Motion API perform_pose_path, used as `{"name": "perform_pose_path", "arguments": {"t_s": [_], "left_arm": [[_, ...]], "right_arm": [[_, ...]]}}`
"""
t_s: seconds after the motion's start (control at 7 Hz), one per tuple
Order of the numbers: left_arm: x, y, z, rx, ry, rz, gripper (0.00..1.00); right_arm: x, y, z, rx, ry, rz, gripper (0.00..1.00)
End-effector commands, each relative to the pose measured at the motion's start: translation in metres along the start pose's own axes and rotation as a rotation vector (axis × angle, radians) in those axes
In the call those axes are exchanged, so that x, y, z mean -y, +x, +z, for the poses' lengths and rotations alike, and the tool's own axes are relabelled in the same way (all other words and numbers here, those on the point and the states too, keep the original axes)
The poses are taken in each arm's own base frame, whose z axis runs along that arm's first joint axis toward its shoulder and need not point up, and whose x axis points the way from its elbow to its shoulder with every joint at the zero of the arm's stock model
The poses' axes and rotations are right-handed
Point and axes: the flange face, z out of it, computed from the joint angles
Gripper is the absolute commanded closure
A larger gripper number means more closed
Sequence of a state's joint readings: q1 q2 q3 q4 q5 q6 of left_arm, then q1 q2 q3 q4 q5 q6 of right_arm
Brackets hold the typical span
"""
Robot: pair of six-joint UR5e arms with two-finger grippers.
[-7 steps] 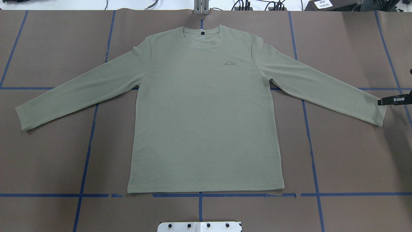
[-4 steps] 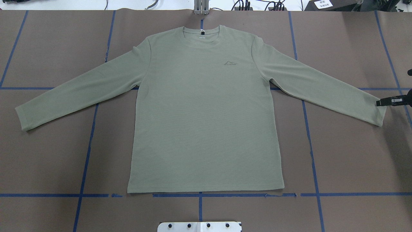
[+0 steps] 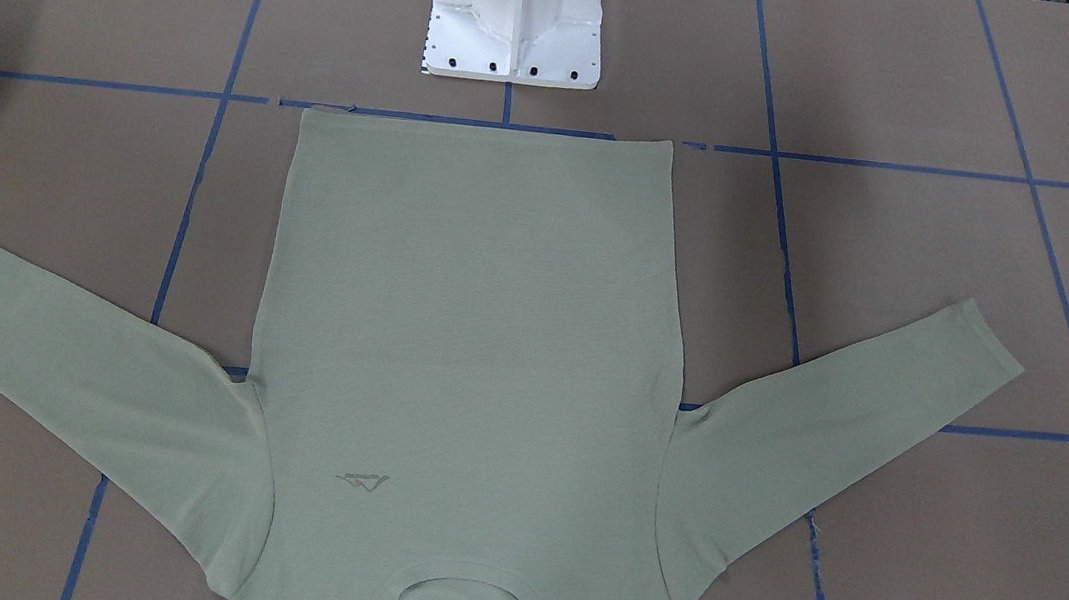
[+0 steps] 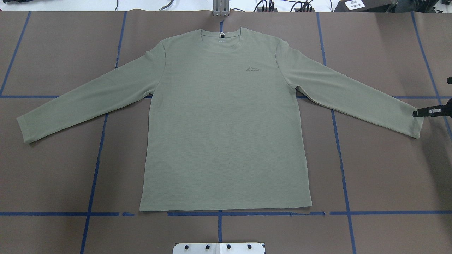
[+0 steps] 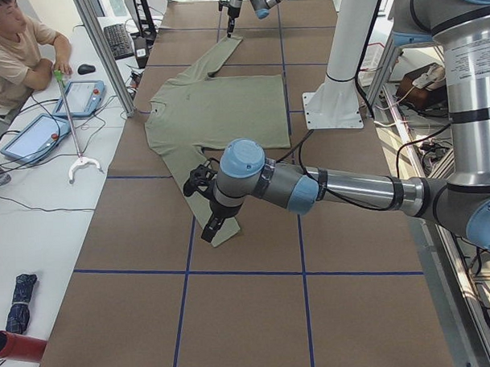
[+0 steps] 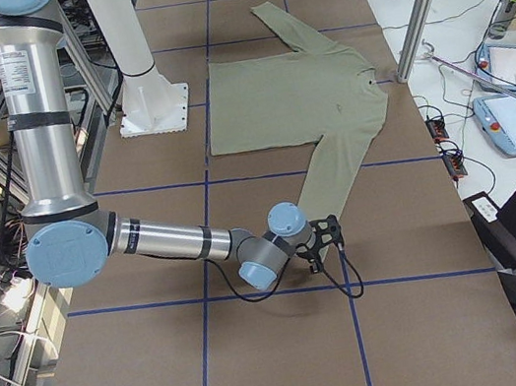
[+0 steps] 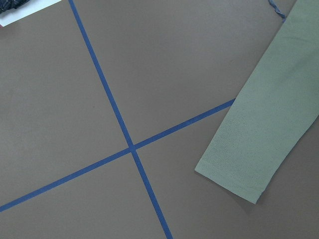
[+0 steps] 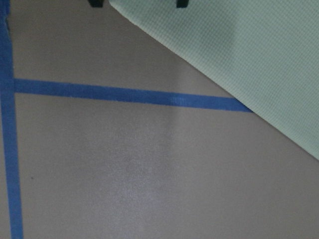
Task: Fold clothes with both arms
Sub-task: 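Lower the right gripper onto the sleeve cuff nearest it and grasp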
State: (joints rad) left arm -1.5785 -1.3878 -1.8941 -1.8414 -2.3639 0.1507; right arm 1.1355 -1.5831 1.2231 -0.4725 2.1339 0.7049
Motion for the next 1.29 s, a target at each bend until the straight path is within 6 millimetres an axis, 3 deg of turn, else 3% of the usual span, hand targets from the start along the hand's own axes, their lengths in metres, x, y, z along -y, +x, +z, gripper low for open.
{"name": "perform_pose_path", "arguments": {"t_s": [0.0, 0.14, 0.43, 0.57, 0.71, 1.14], "left_arm": [[-0.001, 0.0, 0.001, 0.0, -0.002, -0.001, 0.0], [-0.002, -0.001, 0.001, 0.0, -0.003, -0.002, 0.0], [-0.003, -0.001, 0.001, -0.001, -0.005, -0.004, 0.0], [-0.004, -0.001, 0.002, -0.001, -0.006, -0.005, 0.0], [-0.005, -0.001, 0.002, -0.001, -0.007, -0.006, 0.0], [-0.004, -0.003, 0.004, -0.001, -0.009, -0.008, 0.0]], "right_arm": [[0.0, -0.001, 0.0, 0.002, 0.0, 0.0, 0.8], [0.004, -0.005, -0.002, 0.009, 0.006, -0.008, 1.0], [0.016, -0.019, -0.006, 0.034, 0.015, -0.02, 1.0], [0.028, -0.035, -0.018, 0.041, 0.028, -0.024, 1.0], [0.044, -0.063, -0.037, 0.034, 0.018, -0.012, 1.0], [0.093, -0.184, -0.133, -0.042, -0.042, 0.053, 1.0]]}}
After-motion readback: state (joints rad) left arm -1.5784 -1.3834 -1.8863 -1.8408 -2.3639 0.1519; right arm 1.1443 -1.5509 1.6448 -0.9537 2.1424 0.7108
